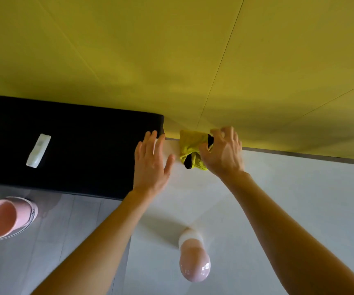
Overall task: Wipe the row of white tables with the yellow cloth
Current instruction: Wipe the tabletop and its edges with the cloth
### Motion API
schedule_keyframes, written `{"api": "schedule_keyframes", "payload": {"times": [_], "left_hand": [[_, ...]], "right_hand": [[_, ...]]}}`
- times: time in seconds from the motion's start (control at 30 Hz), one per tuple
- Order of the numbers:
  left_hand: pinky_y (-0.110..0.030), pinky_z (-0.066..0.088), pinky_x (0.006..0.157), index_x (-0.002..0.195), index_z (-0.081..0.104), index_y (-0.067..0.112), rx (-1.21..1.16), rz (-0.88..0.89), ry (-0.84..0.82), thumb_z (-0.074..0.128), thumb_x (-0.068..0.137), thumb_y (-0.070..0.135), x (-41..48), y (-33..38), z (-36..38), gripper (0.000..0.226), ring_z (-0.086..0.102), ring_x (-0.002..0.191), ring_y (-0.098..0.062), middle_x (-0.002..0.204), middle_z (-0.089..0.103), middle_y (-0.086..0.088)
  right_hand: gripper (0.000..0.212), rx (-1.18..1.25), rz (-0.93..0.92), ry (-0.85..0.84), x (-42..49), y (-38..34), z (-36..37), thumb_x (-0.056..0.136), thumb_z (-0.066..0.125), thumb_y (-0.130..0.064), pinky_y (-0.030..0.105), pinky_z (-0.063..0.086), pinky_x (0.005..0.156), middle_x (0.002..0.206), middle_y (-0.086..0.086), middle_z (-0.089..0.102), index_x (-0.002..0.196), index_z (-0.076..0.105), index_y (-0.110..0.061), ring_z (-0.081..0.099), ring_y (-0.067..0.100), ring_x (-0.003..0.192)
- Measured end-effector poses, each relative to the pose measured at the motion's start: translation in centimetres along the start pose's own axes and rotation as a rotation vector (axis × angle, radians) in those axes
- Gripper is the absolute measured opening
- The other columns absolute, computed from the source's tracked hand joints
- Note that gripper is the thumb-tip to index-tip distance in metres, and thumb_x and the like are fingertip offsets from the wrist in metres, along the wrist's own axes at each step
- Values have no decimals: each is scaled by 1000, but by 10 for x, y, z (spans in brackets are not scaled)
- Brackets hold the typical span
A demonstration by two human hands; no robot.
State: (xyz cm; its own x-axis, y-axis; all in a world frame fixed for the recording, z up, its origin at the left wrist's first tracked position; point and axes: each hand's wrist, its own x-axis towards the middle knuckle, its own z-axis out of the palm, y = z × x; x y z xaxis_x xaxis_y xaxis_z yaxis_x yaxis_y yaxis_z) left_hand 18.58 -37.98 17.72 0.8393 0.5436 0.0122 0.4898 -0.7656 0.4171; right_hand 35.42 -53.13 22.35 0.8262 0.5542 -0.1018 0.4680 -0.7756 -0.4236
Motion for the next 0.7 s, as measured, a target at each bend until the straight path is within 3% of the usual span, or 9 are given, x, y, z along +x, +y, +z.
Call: {"api": "schedule_keyframes", "payload": {"times": [0.07, 0.1, 0.2, 0.3, 0.43, 0.6, 0.7], "left_hand": [[-60, 35, 125, 168, 35, 12, 86, -71, 17, 39, 113, 47, -16, -3, 19, 65, 18, 168, -37, 180, 21, -17], [-57, 35, 126, 169, 33, 12, 106, -76, 21, 40, 113, 46, -22, -3, 26, 65, 14, 169, -35, 181, 16, -16], [-52, 36, 126, 166, 37, 10, 118, -68, 65, 47, 110, 46, -25, -4, 32, 68, 18, 168, -35, 180, 19, -15], [-52, 39, 119, 162, 41, 6, 133, -212, 119, 55, 104, 49, -28, -5, 29, 73, 41, 154, -38, 171, 36, -18], [-51, 52, 101, 158, 43, 4, 55, -284, 87, 56, 101, 49, -26, 0, 30, 74, 57, 132, -38, 159, 48, -17], [-45, 62, 92, 170, 32, 16, -41, -193, 77, 51, 110, 42, -65, -18, 22, 68, 59, 140, -33, 175, 37, -6], [-48, 62, 78, 169, 32, 13, -32, -320, 44, 44, 109, 55, -92, -24, 23, 75, 72, 113, -40, 143, 68, -17]], "right_hand": [[55, -31, -225, -5, 10, -5, 12, 95, 49, -33, 53, 46, 110, 145, 24, 58, 143, 60, -8, 56, 46, 131], [51, -38, -283, -59, 13, -10, 18, 100, 48, -36, 50, 47, 109, 144, 21, 62, 143, 60, -10, 59, 44, 128], [57, -182, -231, -114, 18, -18, 40, 105, 39, -62, 44, 51, 84, 111, 11, 72, 125, 65, -16, 65, 39, 99], [63, -165, -238, -85, 26, -10, 46, 105, 31, -65, 42, 45, 67, 97, 12, 69, 111, 66, -13, 63, 39, 87], [55, -120, -333, -143, 30, 8, 38, 103, 39, -58, 48, 53, 77, 104, 13, 67, 116, 64, -11, 61, 39, 94], [50, -109, -393, -308, 47, -45, 48, 97, 56, -53, 47, 55, 86, 116, 12, 70, 126, 64, -13, 67, 41, 106], [50, -28, -477, -371, 59, -85, 65, 95, 71, -56, 43, 55, 83, 114, 5, 70, 129, 64, -21, 68, 36, 99]]}}
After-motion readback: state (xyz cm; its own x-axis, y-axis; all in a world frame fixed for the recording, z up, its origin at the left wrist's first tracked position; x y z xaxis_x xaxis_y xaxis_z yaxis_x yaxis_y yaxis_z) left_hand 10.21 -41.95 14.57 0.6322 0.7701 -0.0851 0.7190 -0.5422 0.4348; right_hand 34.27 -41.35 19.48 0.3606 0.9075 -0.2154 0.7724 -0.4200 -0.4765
